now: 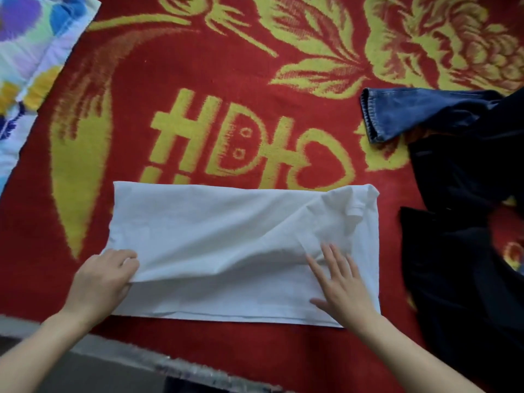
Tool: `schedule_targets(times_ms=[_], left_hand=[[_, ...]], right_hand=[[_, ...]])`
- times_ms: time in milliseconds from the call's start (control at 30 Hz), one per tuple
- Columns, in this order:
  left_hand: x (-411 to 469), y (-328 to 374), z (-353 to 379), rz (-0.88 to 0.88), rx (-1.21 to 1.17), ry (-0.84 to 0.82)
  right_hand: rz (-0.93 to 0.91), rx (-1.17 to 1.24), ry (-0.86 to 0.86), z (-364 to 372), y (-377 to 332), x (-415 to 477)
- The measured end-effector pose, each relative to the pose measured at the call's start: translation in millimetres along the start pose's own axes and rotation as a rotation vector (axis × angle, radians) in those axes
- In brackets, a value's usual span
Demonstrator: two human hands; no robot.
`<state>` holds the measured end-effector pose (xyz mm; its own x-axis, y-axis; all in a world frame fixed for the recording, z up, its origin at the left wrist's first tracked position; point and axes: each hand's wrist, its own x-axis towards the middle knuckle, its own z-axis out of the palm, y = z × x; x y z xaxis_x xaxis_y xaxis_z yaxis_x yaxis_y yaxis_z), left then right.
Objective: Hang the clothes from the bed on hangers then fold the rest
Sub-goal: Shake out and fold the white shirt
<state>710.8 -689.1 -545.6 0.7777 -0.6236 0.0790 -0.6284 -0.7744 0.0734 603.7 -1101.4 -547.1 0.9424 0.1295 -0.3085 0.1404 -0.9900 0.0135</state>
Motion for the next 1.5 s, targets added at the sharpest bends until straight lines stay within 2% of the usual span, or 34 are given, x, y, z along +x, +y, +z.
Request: schedule_targets(times_ms=[133,233,467,567,633,700,733,767,867,900,933,1033,1133,1200,1300,1433,1467,1500], left_hand=[[7.9,-5.5,0.5,-0.047,0.022,-0.04],[16.4,-10.0,-7.2,-0.037,0.027,-0.046],[9.9,0.6,-27.4,-0.009,-0.012,0.035],[-3.2,6.0,-30.4,0.069,-0.045,0.068],[-23.9,11.2,-25.2,0.133,-0.027,0.059],[-48.4,18.0,-14.6,0.159,0.013,-0.014],[-55.6,22.4,-10.3,0.116,0.029,-0.117],[-60.4,27.8,-6.2,0.059,0.075,-0.255],[-63.9,49.0,-3.8,-0.212,0.2,-0.817],[-60.8,58.6,-5.5,-0.277,0.156,-0.856],[-58.4,66.9,-4.3,-0.278,0.106,-0.811],[-34.9,82.4,-3.3,-0.152,0.07,-0.531],[0.7,99.5,9.1,-0.144,-0.001,-0.414],[17.9,102.6,22.5,-0.171,-0.039,-0.458],[-8.2,69.9,51.0,-0.421,-0.036,-0.655],[-67.0,1.1,43.8,-0.626,0.131,-0.776],[-70.5,-8.2,36.6,-0.708,0.129,-0.792],[-70.9,-13.1,30.4,-0.765,0.113,-0.775]], right_hand=[[0.114,-0.008,-0.03,-3.6,-20.3,42.1],[0.159,-0.042,0.039,-7.4,-4.1,57.9],[-0.073,-0.054,0.278,-34.0,37.8,31.4],[-0.176,-0.123,0.434,-37.4,40.3,-10.4],[-0.239,-0.161,0.45,-25.3,34.9,-46.1],[-0.26,-0.161,0.36,-7.6,23.3,-77.3],[-0.258,-0.176,0.301,2.1,16.9,-88.9],[-0.244,-0.203,0.23,10.4,9.3,-95.5],[-0.104,-0.188,0.07,26.7,-5.3,-97.6],[-0.06,-0.16,0.068,27.4,-9.6,-93.9],[-0.024,-0.129,0.082,27.4,-15.6,-90.4],[0.083,-0.041,0.075,15.5,-35.3,-67.1],[0.134,-0.009,0.039,6.0,-52.7,-32.0],[0.145,0.001,0.01,10.1,-56.7,-15.2],[0.197,-0.043,-0.138,29.4,-34.6,-25.7],[0.617,-0.032,-0.455,45.9,41.1,-92.7],[0.68,-0.023,-0.466,42.0,52.2,-105.5],[0.652,-0.03,-0.446,35.1,54.7,-109.8]])
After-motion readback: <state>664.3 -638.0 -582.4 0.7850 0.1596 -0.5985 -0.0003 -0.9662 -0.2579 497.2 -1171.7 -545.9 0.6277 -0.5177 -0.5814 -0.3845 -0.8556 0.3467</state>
